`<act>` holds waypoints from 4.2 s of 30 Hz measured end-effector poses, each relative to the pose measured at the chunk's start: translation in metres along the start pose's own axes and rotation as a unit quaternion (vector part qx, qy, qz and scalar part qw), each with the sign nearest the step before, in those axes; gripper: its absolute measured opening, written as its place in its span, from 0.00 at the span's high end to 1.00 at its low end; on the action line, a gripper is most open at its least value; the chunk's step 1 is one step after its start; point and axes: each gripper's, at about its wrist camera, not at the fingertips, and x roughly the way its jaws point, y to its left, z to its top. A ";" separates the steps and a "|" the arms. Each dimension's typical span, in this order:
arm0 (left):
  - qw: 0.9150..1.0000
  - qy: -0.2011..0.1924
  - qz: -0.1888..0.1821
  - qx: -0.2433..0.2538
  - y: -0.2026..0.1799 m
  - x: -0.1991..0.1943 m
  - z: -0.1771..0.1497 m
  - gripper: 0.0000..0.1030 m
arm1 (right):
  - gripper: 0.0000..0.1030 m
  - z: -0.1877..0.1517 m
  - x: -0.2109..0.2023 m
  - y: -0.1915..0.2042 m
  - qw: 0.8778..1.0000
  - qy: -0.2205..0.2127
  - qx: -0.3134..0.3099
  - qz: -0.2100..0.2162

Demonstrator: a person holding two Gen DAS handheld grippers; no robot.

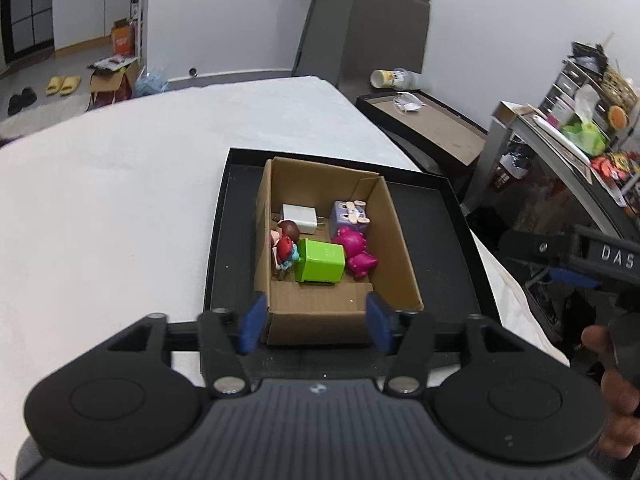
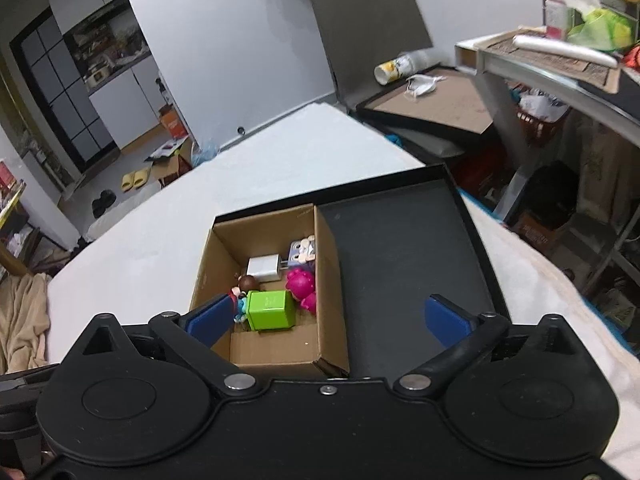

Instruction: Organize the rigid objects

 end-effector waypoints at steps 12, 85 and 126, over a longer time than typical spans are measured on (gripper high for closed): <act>0.999 0.000 -0.010 0.033 -0.013 -0.038 -0.003 0.17 | 0.00 -0.013 -0.039 -0.001 0.999 -0.021 0.015 -0.024; 0.996 -0.054 -0.009 0.069 -0.028 -0.157 -0.058 0.02 | 0.00 -0.075 -0.163 0.008 0.995 -0.083 -0.047 -0.016; 0.996 -0.064 -0.009 0.064 -0.027 -0.159 -0.057 0.02 | 0.00 -0.076 -0.156 0.015 0.996 -0.062 -0.060 -0.024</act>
